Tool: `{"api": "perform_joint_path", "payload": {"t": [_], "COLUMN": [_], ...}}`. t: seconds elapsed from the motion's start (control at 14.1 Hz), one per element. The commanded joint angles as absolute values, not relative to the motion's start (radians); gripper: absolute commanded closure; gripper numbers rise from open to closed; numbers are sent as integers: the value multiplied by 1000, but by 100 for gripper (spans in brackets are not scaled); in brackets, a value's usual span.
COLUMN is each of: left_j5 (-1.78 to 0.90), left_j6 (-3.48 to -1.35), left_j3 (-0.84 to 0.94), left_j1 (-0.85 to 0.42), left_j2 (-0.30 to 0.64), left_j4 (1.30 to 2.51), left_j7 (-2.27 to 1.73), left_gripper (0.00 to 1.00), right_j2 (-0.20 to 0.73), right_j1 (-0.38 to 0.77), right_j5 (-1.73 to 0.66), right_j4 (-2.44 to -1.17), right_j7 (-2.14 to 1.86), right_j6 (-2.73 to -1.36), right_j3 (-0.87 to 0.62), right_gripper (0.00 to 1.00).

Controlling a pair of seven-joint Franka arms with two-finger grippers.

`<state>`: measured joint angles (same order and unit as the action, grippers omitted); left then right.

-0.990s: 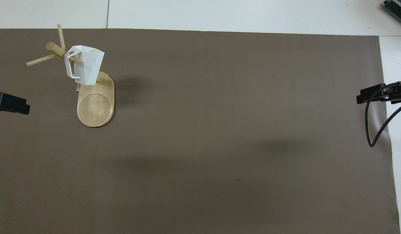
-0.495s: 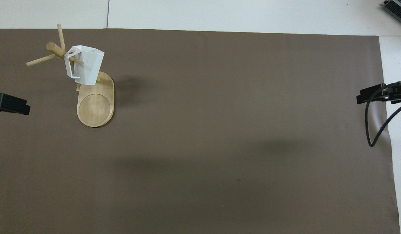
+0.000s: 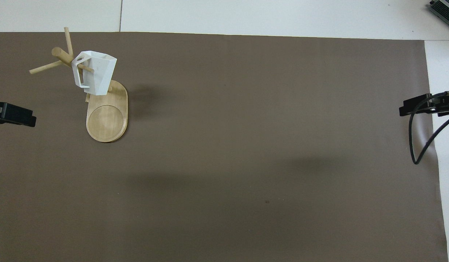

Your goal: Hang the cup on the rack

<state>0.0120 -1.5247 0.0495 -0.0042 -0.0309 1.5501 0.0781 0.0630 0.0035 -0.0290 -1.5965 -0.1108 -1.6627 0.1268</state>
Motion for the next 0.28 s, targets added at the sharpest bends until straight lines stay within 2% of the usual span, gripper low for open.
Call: {"api": "perform_joint_path", "payload": {"t": [0.0,0.21], "left_j5": [31,31], "left_j6": [-1568,-1568], "left_j3": [51,51], "left_j1": [-6,-8], "left_j2": [-61,-64], "left_j4": [1601,1605], "left_j7": [80,80], "left_gripper": [0,0], "right_j2": [41,41], "right_j1": [3,3], "right_j5": [-17,-17], "right_j4": [-1621,-1621], "right_j7": [-133,-133], "right_j6": [-1669,-1669], "right_j3": [126,126], "right_gripper": [0,0]}}
